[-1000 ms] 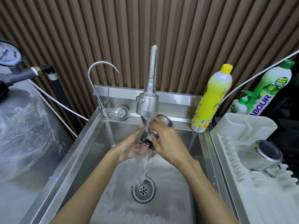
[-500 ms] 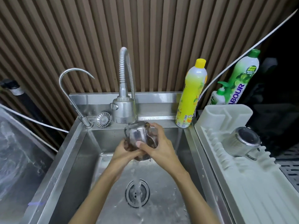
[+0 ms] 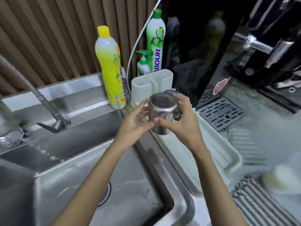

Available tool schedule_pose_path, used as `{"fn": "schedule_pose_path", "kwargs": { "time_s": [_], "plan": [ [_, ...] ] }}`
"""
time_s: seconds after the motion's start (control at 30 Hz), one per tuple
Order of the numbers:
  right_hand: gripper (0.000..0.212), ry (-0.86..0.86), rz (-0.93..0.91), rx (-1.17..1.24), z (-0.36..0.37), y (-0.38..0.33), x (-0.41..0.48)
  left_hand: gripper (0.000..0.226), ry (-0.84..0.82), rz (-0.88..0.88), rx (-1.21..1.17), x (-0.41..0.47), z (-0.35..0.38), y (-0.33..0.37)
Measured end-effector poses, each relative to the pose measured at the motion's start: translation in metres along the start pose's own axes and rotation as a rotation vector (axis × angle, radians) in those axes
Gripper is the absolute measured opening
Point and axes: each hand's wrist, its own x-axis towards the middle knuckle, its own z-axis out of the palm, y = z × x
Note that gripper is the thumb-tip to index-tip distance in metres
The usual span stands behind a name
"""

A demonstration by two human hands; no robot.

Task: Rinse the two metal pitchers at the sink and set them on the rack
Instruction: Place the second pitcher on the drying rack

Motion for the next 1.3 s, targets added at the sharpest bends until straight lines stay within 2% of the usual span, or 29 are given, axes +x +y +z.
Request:
{"fn": "schedule_pose_path", "kwargs": {
  "time_s": [0.07, 0.13, 0.23, 0.4, 0.53, 0.67, 0.83, 0.93, 1.1, 1.17, 1.23, 1.3],
  "plan": [
    [0.070, 0.106, 0.018, -0.029, -0.018, 0.012, 0.002, 0.074, -0.063, 0.048, 0.025, 0.013, 0.018, 0.001],
    [0.070, 0.188, 0.039, -0.066, -0.032, 0.025, 0.006, 0.070, -0.098, 0.085, 0.092, 0.024, 0.032, -0.004],
    [0.070, 0.232, 0.078, -0.094, -0.044, 0.047, 0.011, 0.070, -0.155, 0.092, 0.187, 0.033, 0.049, -0.014],
    [0.068, 0.227, 0.114, -0.050, -0.040, 0.076, 0.011, 0.067, -0.194, 0.083, 0.294, 0.038, 0.061, -0.022],
    [0.069, 0.204, 0.105, 0.002, -0.033, 0.091, 0.010, 0.074, -0.219, 0.078, 0.332, 0.035, 0.066, -0.030],
    [0.069, 0.195, 0.116, 0.021, -0.026, 0.100, 0.006, 0.068, -0.212, 0.111, 0.413, 0.035, 0.069, -0.044],
    [0.080, 0.173, 0.130, 0.021, -0.025, 0.104, 0.002, 0.071, -0.240, 0.127, 0.431, 0.034, 0.068, -0.046],
    [0.095, 0.220, 0.059, -0.070, -0.018, 0.096, 0.004, 0.074, -0.175, 0.114, 0.346, 0.031, 0.059, -0.039],
    [0.061, 0.317, -0.018, -0.227, 0.017, 0.062, 0.012, 0.061, 0.053, 0.050, 0.235, 0.021, 0.007, -0.025],
    [0.048, 0.312, -0.101, -0.349, 0.035, 0.048, 0.016, 0.052, 0.185, 0.017, 0.186, 0.011, -0.022, -0.020],
    [0.044, 0.325, -0.118, -0.475, 0.050, 0.042, 0.022, 0.040, 0.314, -0.011, 0.197, -0.002, -0.051, -0.019],
    [0.047, 0.342, -0.017, -0.572, 0.053, 0.051, 0.030, 0.033, 0.403, -0.070, 0.215, -0.019, -0.079, -0.022]
  ]
}}
